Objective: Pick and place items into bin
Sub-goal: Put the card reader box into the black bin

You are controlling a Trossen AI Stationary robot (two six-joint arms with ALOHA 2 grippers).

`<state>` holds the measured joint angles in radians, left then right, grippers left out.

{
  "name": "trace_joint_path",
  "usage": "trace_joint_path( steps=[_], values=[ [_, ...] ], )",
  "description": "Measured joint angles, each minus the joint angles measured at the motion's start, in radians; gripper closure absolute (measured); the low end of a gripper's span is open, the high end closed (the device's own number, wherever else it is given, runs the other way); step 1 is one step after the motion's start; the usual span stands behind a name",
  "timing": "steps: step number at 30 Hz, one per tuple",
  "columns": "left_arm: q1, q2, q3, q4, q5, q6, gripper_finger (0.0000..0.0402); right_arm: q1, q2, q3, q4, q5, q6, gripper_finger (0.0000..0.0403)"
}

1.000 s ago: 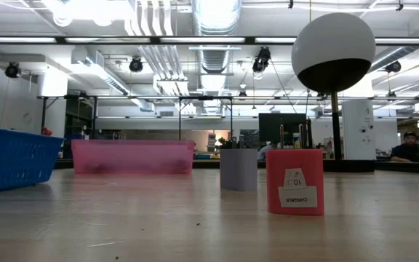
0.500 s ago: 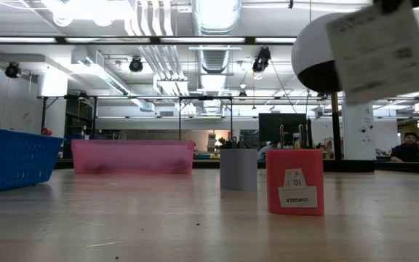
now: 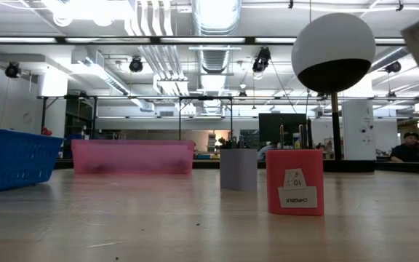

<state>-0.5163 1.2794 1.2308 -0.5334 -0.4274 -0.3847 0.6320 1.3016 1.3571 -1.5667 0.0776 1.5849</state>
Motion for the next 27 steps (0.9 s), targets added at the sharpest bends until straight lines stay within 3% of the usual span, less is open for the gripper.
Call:
trace_joint_path(
  steps=[10,27],
  values=[
    [0.000,0.000,0.000,0.000,0.001,0.001,0.0250,0.146,0.069,-0.059,-0.004,0.045,0.265,0.0369],
    [0.000,-0.001,0.000,0.001,0.002,-0.002,0.0250,0.196,0.203,-0.106,0.019,0.087,0.299,0.0369]
  ],
)
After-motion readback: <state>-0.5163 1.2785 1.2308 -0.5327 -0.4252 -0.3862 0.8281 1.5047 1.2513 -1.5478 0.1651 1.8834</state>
